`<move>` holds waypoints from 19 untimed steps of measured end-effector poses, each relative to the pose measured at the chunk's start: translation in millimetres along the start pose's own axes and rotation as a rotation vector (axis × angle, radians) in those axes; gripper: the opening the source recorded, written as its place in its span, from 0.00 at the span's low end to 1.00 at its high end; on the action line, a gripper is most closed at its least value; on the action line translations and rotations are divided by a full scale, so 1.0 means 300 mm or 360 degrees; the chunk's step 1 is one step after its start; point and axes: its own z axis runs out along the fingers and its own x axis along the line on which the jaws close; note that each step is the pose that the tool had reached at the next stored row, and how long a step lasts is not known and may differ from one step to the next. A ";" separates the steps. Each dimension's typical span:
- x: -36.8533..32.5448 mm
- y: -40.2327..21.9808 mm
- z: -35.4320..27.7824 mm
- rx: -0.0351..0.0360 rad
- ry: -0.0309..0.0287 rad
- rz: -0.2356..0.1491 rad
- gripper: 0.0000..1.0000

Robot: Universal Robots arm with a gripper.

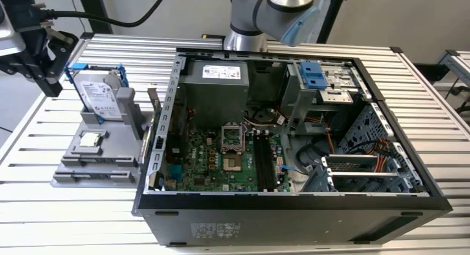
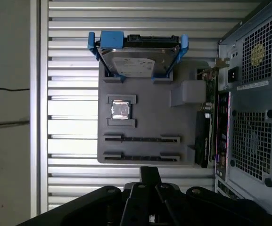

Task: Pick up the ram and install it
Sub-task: 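Reach for the ram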

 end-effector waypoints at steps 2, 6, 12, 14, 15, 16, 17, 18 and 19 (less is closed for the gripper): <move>0.000 0.000 0.000 0.0000 -0.00001 0.0000 0.00; 0.001 0.000 0.000 0.0000 0.00000 0.0000 0.00; 0.001 0.000 0.000 0.0000 0.00000 0.0000 0.00; 0.001 0.000 0.000 0.0000 0.00000 -0.0001 0.00; 0.001 0.000 0.000 0.0000 0.00000 -0.0003 0.00; 0.001 0.000 0.000 0.0000 0.00004 -0.0009 0.00; 0.001 0.000 0.000 0.0000 0.00008 -0.0017 0.00; 0.001 0.000 0.000 0.0000 0.00012 -0.0028 0.00; 0.001 0.000 0.000 0.0000 0.00019 -0.0042 0.00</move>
